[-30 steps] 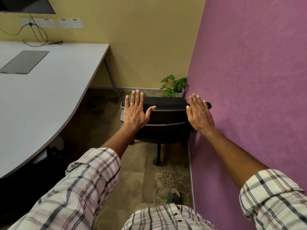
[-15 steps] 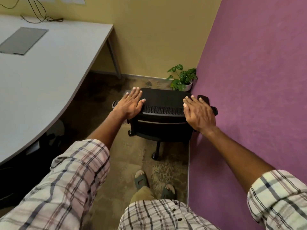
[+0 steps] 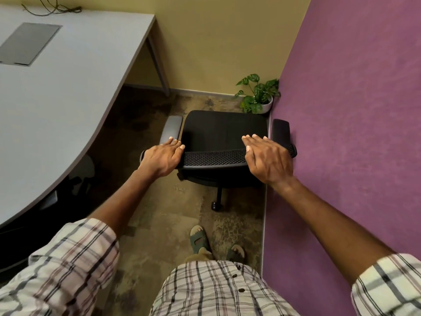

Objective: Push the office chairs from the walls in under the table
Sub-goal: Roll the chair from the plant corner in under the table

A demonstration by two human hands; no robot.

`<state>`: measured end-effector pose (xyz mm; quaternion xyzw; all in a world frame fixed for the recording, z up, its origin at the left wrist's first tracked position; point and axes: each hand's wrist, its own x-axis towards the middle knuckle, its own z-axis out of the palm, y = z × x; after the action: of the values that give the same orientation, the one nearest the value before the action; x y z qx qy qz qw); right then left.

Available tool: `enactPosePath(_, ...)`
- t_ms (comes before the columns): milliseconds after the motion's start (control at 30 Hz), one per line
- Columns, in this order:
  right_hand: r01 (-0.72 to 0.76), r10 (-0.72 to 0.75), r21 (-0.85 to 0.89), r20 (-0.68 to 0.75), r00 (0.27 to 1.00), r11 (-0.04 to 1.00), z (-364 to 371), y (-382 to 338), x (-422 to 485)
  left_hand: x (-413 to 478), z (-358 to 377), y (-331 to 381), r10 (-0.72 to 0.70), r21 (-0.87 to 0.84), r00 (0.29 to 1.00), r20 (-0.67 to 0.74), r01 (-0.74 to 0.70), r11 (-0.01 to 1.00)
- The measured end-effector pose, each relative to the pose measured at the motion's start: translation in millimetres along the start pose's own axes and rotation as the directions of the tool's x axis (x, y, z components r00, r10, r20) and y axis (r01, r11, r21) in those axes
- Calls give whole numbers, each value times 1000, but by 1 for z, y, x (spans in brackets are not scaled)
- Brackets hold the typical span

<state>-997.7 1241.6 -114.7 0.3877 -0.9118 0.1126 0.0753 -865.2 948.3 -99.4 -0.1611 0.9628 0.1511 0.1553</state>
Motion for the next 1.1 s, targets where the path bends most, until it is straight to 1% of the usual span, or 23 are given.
enactPosePath(133,41,-41,-17,6,999,999,0,13,4,-8,5,12,-20,-11,999,-41,19,1000)
enactPosePath(233,88,-88,-20,12,996,996,1,24,17,-12,9,21,-77,-36,994,-82,74,997)
enactPosePath(267,107,-106,-16,25,994,994,2,25,20,-15,11,22,-103,-43,990,-92,100,994)
enactPosePath(433,149,-151,23,100,984,989,0,26,41,-19,14,24,-144,-57,981,-133,138,989)
enactPosePath(633,208,-209,22,156,965,978,-1,37,69,-14,16,29,-201,-77,965,-168,190,979)
enactPosePath(700,231,-236,49,182,955,972,6,32,84,-12,17,21,-240,-88,952,-190,227,970)
enactPosePath(867,288,-298,78,195,934,954,15,28,126,6,7,5,-325,-108,914,-244,308,945)
enactPosePath(1000,325,-338,101,170,926,940,22,26,157,20,2,-5,-353,-109,896,-269,336,936)
enactPosePath(1067,340,-356,114,179,917,934,31,22,198,43,-11,-23,-396,-141,871,-291,370,918)
enactPosePath(1100,350,-365,108,167,916,930,31,23,202,45,-13,-22,-385,-131,873,-300,362,923)
